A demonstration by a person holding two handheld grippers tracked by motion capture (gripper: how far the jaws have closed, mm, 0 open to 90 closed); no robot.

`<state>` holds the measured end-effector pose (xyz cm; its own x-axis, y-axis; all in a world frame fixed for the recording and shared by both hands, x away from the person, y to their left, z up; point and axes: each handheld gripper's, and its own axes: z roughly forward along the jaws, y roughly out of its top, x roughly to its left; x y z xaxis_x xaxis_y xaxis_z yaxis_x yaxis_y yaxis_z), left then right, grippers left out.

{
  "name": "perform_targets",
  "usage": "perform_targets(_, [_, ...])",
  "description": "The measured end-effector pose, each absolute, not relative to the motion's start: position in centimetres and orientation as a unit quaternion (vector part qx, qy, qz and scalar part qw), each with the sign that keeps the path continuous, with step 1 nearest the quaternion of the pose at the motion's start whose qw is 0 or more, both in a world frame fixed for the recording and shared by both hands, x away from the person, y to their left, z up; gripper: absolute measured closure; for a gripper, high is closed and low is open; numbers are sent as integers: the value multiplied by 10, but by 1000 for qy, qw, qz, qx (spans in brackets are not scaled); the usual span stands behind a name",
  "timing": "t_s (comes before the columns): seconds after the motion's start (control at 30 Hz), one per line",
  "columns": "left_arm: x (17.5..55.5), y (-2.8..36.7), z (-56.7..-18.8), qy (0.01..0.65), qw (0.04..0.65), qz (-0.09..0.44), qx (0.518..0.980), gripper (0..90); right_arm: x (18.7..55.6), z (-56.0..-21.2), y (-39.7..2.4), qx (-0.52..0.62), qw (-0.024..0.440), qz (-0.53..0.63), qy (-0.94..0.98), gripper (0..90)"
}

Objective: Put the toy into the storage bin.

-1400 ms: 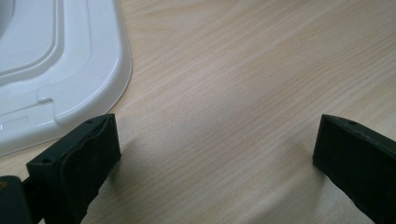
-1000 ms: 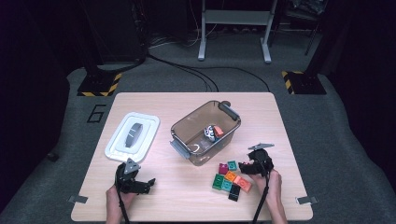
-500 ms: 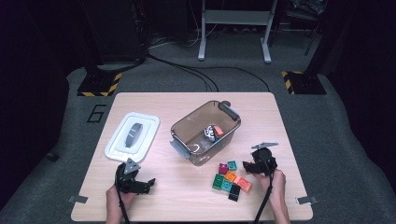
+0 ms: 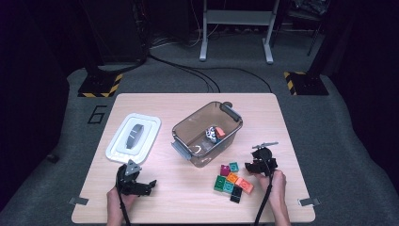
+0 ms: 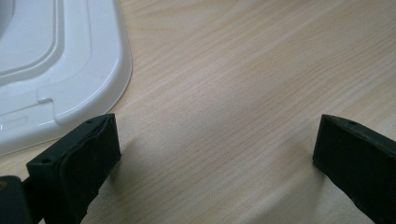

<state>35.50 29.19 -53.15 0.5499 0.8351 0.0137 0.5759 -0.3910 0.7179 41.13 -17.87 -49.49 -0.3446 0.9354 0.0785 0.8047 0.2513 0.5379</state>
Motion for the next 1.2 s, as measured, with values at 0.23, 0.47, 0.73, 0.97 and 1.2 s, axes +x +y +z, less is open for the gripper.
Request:
perform_targets(0.23, [355,292,-531,434,340,190,812,6,413,-494,-180,553,127,257,783,587])
perform_targets(0.47, [355,292,-531,433,340,191,812,6,414,-489,-182,546,132,276,780,588])
perform_targets(0.73, [355,292,-531,432,339,191,814,7,419,-485,-189,547,134,314,764,588])
perform_targets(0.97, [355,292,-531,434,340,191,812,7,425,-481,-190,544,148,318,762,589])
perform_targets(1.2, [355,292,-531,432,339,191,813,7,433,-474,-189,536,157,324,764,589])
